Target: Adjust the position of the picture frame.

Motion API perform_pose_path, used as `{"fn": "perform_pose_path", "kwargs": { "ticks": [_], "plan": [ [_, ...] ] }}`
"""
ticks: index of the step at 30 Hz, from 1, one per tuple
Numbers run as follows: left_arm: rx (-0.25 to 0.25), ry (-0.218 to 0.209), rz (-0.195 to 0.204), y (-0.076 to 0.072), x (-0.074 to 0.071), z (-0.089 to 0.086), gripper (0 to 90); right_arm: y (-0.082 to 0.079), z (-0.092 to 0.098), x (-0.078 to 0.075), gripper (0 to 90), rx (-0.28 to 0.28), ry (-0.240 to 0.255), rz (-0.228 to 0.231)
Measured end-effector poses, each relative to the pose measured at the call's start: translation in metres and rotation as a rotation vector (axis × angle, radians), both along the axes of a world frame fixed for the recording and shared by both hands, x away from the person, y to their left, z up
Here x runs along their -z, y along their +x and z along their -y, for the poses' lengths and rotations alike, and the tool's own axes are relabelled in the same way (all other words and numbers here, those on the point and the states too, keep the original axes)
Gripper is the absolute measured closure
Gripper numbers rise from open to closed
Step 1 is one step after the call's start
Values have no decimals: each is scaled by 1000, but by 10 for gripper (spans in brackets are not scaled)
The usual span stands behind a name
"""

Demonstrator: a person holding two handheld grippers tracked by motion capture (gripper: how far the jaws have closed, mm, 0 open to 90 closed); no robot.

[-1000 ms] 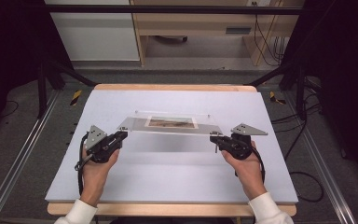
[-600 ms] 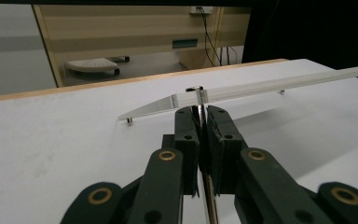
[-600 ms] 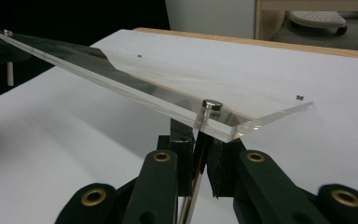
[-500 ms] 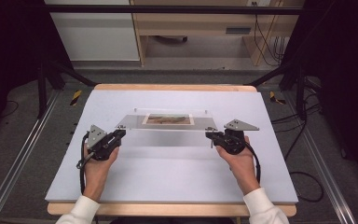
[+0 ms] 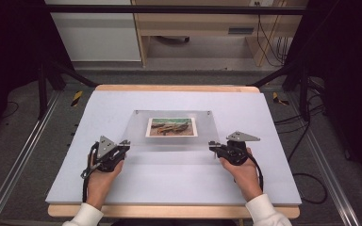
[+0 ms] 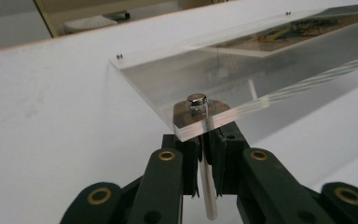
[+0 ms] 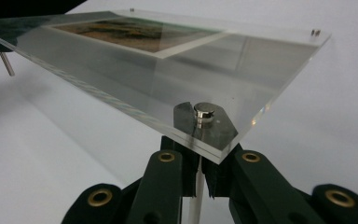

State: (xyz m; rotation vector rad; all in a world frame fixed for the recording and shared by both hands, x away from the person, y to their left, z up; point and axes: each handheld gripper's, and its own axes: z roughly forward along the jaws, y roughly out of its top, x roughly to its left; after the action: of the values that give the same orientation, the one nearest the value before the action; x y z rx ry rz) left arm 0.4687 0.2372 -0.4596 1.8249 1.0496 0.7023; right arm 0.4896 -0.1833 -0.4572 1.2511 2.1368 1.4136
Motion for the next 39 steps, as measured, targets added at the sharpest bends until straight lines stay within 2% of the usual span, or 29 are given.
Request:
{"fn": "perform_pose_path", "kwargs": {
  "ticks": [4,8,9,11,18,28,31,32,34,36,38,39],
  "plan": [
    [-8,-15,-33,-1,5,0,826,-3,-2,7,849,11,-23,-16],
    [-21,-14,-57,-2,9,0,827,-5,-3,10,848,11,-43,-18],
    [-23,-11,-69,-2,10,1,827,-6,-4,13,846,7,-65,-27],
    [-24,-6,-89,-2,13,1,828,-6,-5,15,844,10,-75,-43],
    [-20,6,-107,-1,14,1,828,-6,-5,16,841,3,-91,-57],
    [-29,15,-104,-1,13,2,824,-7,-5,15,841,7,-96,-55],
    [-24,31,-107,-1,14,2,814,-8,-5,16,838,4,-98,-64],
    [-31,67,-99,-2,12,3,780,-8,-5,15,818,-2,-102,-62],
    [-30,82,-92,-3,12,3,749,-9,-5,15,795,-5,-102,-64],
    [-26,84,-85,-3,9,1,687,-11,-4,14,725,-12,-107,-61],
    [-21,63,-84,-6,7,-1,630,-15,-1,13,642,-19,-114,-50],
    [-14,70,-90,-8,6,-1,549,-20,2,10,561,-4,-120,-45]
  ]
}}
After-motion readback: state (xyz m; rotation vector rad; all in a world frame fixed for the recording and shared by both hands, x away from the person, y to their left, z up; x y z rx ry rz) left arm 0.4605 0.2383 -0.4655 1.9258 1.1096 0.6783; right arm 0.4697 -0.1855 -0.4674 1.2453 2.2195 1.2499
